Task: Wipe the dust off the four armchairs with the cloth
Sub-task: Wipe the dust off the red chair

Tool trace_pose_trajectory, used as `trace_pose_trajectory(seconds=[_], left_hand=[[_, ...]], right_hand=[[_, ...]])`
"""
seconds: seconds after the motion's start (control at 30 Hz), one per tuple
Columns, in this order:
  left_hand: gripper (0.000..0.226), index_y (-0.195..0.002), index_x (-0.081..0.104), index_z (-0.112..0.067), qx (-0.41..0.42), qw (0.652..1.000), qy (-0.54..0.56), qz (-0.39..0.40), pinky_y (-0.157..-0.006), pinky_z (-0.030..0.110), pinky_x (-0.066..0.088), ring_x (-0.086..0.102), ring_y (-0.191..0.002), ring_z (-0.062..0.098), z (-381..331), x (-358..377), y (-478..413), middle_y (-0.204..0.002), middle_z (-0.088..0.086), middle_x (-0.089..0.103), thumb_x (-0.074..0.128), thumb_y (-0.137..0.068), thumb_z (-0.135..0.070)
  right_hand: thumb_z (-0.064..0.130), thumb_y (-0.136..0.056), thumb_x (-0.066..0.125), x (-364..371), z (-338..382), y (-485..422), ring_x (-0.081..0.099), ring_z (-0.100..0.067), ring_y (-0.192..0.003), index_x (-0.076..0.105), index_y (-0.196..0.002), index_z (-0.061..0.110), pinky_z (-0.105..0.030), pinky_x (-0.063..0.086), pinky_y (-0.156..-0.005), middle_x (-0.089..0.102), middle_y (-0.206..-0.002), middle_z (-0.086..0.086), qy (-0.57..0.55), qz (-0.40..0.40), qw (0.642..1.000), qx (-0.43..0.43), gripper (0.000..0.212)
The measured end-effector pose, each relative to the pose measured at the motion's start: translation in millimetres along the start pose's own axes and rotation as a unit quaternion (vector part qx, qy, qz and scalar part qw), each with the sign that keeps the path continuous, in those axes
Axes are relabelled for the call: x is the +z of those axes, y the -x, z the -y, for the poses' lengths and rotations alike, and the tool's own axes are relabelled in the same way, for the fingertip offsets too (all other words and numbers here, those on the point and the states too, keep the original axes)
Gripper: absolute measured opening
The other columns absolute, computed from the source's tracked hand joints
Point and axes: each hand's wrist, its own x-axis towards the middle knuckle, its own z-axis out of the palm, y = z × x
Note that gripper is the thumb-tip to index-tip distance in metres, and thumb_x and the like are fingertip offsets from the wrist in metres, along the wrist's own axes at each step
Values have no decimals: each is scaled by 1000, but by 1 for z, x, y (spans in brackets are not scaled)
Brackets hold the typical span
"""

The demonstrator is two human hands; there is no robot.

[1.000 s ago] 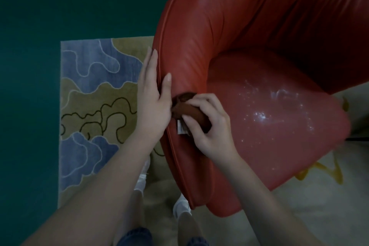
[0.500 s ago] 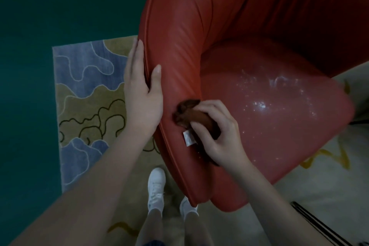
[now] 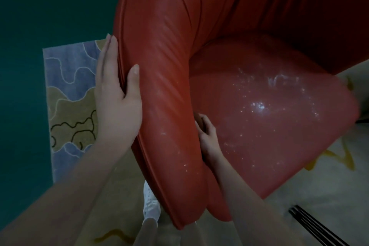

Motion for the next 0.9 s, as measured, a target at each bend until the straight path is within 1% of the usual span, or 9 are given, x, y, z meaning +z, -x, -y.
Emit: trace_pose_trajectory(seconds=[0.17, 0.37, 0.47, 0.53, 0.63, 0.7, 0.77, 0.8, 0.9], left_hand=[[54, -155, 24, -22, 12, 1000, -2, -14, -122, 32, 21, 24, -146, 2, 2, 1, 0, -160, -8, 27, 43, -104, -28], [53, -155, 25, -20, 17, 1000, 2, -19, -121, 26, 21, 25, -144, -1, 2, 3, 1, -159, -9, 28, 42, -105, -24], [53, -155, 26, -21, 18, 1000, -2, -20, -121, 33, 23, 27, -144, 1, 2, 3, 1, -158, -9, 29, 42, -104, -26], [52, -154, 26, -20, 17, 1000, -7, -20, -121, 32, 23, 27, -144, 1, 2, 3, 1, -158, -9, 29, 42, -105, -25], [52, -154, 26, -20, 14, 1000, -8, -20, -121, 30, 22, 26, -145, 1, 0, 3, 1, -159, -8, 29, 42, -105, -24], [52, -155, 26, -20, 14, 1000, -7, -17, -122, 31, 22, 25, -145, 2, -1, 3, 1, -159, -7, 28, 42, -105, -24], [52, -155, 26, -18, 18, 1000, -12, -18, -122, 31, 22, 25, -145, 3, 0, 3, 0, -159, -6, 29, 42, -105, -23], [52, -154, 26, -17, 20, 1000, -14, -19, -122, 31, 21, 25, -146, 3, 0, 3, 0, -159, -5, 29, 42, -105, -23], [53, -155, 25, -19, 13, 1000, -13, -19, -123, 34, 20, 23, -146, 4, 2, 3, 0, -160, -6, 28, 42, -105, -26]], right_hand=[[19, -93, 63, -3, -45, -25, 61, -12, -83, 65, -102, 23, -38, 51, -77, 69, -92, 2, 35, 42, 998, 40, 10], [23, -88, 62, -5, -89, -35, 58, -13, -88, 62, -105, 23, -45, 51, -84, 67, -96, 4, 112, 58, 991, 36, 16], [29, -87, 62, -4, -98, -37, 53, -11, -98, 61, -118, 17, -43, 49, -93, 67, -114, -5, 146, 58, 986, 47, 33], [27, -90, 62, -5, -97, -38, 52, -12, -103, 59, -126, 15, -42, 48, -96, 65, -119, -4, 161, 70, 982, 67, 38], [31, -88, 62, -10, -92, -30, 62, -18, -103, 63, -118, 27, -47, 52, -95, 68, -111, 2, 129, 91, 982, 104, 30], [37, -86, 63, -13, -96, -23, 65, -27, -108, 65, -114, 33, -51, 52, -96, 71, -111, 0, 102, 94, 982, 125, 28], [41, -87, 66, -15, -102, -13, 65, -30, -110, 66, -112, 35, -54, 51, -97, 72, -110, -1, 74, 91, 985, 129, 25], [46, -87, 67, -16, -105, -9, 65, -31, -111, 65, -113, 34, -55, 50, -98, 71, -112, -2, 61, 82, 986, 134, 29], [63, -78, 71, -19, -111, 4, 59, -35, -120, 63, -120, 32, -55, 49, -101, 63, -127, -11, 14, 47, 986, 158, 53]])
